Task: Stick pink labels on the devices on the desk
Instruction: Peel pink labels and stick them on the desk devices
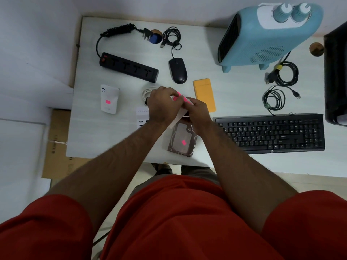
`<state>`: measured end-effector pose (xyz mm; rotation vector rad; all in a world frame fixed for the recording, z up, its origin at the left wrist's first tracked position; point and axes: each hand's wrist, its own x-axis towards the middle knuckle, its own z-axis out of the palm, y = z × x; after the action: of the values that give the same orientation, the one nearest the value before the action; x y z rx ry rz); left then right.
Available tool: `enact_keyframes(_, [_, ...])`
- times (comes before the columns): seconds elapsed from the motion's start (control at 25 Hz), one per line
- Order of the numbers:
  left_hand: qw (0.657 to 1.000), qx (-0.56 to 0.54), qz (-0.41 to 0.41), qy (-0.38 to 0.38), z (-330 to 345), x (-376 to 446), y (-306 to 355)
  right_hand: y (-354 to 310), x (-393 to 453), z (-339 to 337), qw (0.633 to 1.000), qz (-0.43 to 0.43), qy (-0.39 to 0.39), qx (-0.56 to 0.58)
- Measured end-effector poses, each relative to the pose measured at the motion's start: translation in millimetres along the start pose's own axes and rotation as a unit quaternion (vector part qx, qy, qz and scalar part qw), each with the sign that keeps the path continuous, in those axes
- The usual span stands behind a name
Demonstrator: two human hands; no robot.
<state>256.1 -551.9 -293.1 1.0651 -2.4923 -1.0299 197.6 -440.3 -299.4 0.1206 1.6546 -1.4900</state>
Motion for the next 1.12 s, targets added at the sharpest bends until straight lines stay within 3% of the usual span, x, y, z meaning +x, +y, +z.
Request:
enact_keyframes(0.4, [0.994,-0.072,-0.069,-0.049,6.5,6.9,0.9,4.5,1.0,-2.7,0.997,-0.051,0.028,-0.058])
enact_keyframes(0.64, [0.937,-0.262,-0.215,-0.086,1.3,7.1,4.3,3.4,2.1,0.3,0.998,-0.045,0.039,-0.009])
enact_keyframes(0.76, [0.919,-0.285,-0.262,-0.076,-3.1,5.6,4.1,7.5,7.9,-1.0,0.997,-0.021,0.068,-0.03])
enact_keyframes(0.84, [0.927,-0.268,-0.256,-0.066,-0.8,3.2,1.0,15.5,11.7,-7.8,0.985,0.001,0.092,-0.146])
enact_keyframes(0.96, [0.941,-0.226,-0.239,-0.081,7.4,-4.2,-3.9,36.3,14.3,-21.4,0.929,0.025,0.084,-0.358])
enact_keyframes(1.12, [0.949,-0.184,-0.234,-0.105,23.3,-10.9,-11.1,58.4,20.6,-28.2,0.902,0.036,0.116,-0.415])
